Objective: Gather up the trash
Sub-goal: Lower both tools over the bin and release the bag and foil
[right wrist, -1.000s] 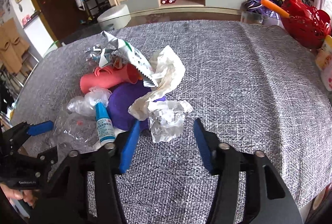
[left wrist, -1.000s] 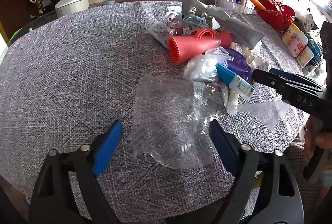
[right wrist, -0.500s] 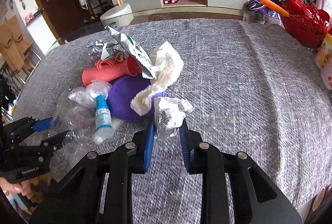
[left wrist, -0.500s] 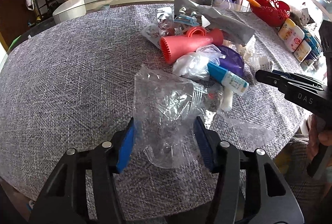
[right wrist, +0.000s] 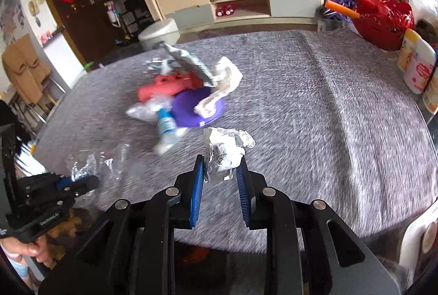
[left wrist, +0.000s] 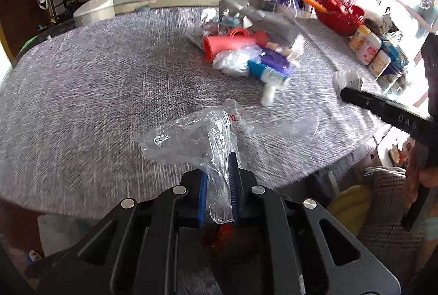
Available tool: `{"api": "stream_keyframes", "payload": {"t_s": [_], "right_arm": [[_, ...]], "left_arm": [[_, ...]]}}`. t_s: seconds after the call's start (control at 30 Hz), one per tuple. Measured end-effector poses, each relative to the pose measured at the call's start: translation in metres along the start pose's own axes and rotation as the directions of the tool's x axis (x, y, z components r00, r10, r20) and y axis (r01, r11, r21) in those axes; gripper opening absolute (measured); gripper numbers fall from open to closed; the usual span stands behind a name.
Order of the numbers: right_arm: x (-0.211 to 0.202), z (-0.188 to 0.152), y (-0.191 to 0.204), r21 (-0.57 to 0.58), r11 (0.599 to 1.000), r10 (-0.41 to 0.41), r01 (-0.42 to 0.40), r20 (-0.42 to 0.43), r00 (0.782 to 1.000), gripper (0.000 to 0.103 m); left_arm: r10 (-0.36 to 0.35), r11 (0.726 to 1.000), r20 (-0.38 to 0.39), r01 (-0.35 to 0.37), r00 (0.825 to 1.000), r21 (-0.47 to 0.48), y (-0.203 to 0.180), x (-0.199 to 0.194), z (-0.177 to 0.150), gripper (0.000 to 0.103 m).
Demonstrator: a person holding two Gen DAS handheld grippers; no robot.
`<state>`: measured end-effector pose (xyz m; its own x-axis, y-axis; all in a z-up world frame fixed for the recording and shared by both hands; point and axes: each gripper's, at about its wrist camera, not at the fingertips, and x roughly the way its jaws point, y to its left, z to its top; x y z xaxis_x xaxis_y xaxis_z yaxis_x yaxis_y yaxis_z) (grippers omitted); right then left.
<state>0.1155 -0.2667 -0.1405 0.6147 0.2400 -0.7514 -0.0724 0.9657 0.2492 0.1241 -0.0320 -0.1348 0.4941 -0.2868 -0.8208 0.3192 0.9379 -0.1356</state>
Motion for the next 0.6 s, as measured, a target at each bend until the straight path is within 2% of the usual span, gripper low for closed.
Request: {"api": "stream_keyframes", "payload": {"t_s": [0.13,0.33,0.6], "right_arm": [[-0.020,-0.019,0.014,0.002,1.000,0.010,-0.010,0.011,1.000,0.025],[-0.042,-0.049,0.032,-0.014,1.000,0.019,-0.019,0.009,1.000,0.025],[-0.031,-0.092,0.042,-0.020,1.000,0.012,-0.013,-0.072,0.997,0.025]], "left_arm": [[0.007,1.000,0.044,-0.007,0.999,-0.002,-0.009,-0.032,-0.015,0.013],[0.020,1.000,0.054,-0.020,0.998,-0.004,-0.023,-0.057,-0.043,0.013],[-0.018,0.999,-0.036,0.017,0.999,-0.036,-0.028,-0.041,-0.099,0.013]]}}
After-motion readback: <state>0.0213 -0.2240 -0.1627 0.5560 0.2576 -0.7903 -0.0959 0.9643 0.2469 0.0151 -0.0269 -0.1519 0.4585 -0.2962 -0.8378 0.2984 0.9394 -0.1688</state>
